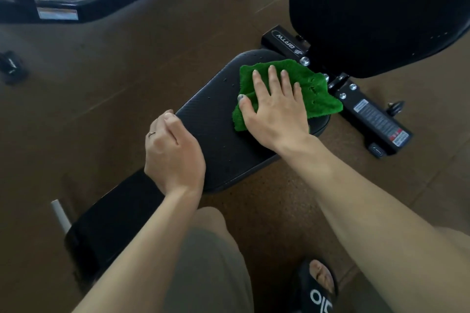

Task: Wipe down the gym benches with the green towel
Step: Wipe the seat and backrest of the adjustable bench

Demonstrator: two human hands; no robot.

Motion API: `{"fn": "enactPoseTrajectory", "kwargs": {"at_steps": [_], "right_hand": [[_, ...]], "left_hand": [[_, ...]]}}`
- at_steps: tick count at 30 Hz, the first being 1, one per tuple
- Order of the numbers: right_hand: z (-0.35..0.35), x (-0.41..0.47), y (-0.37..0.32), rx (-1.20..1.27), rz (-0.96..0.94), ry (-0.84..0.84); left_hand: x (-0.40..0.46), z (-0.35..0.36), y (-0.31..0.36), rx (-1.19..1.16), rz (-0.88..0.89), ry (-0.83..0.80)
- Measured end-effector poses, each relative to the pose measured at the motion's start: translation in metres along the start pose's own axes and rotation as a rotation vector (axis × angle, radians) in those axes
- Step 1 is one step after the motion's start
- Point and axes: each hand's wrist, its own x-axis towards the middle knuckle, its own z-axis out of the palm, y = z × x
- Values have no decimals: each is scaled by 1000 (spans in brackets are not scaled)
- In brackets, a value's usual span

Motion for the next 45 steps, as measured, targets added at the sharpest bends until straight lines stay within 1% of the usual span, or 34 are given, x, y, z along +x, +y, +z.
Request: {"fn": "enactPoseTrajectory", "kwargs": {"at_steps": [3,7,9,11,14,16,19,22,24,26,29,31,33,34,35,37,40,42,45], "right_hand": [[8,-18,-12,15,-67,14],[33,-81,-47,71,-208,53],[40,-95,-54,95,-210,63],[42,-97,-51,98,-215,69],[33,-84,-25,70,-261,77],[20,-54,9,44,-186,83],[-3,-7,50,24,-15,46],[3,2,44,31,63,90],[14,-18,22,34,61,151],[28,-49,-9,65,16,194],[46,-92,-51,155,-81,180],[50,-103,-51,188,-157,152],[39,-85,-24,159,-215,127],[31,-68,-6,132,-195,125],[23,-47,13,107,-136,128],[5,-4,41,94,29,110],[2,19,42,111,162,111],[14,1,17,98,178,171],[36,-56,-35,106,56,211]], "left_hand": [[1,3,-3,-9,4,8],[3,2,-3,-62,-17,0],[1,0,-3,-84,-26,-9],[0,-1,-3,-93,-16,-7],[1,0,-4,-94,-9,-8],[0,3,-4,-103,-7,-10],[-2,3,-4,-82,5,2],[-1,5,-4,-79,6,21],[-1,5,-3,-76,-3,30],[-1,6,-3,-77,-11,33],[0,5,-4,-82,-9,41],[0,4,-6,-76,0,35],[0,3,-6,-71,10,38],[0,4,-5,-67,14,35],[-1,4,-5,-63,14,30],[-2,4,-5,-46,14,27],[-3,5,-4,4,38,28],[-4,6,-2,36,62,28],[-3,6,0,71,85,36]]}}
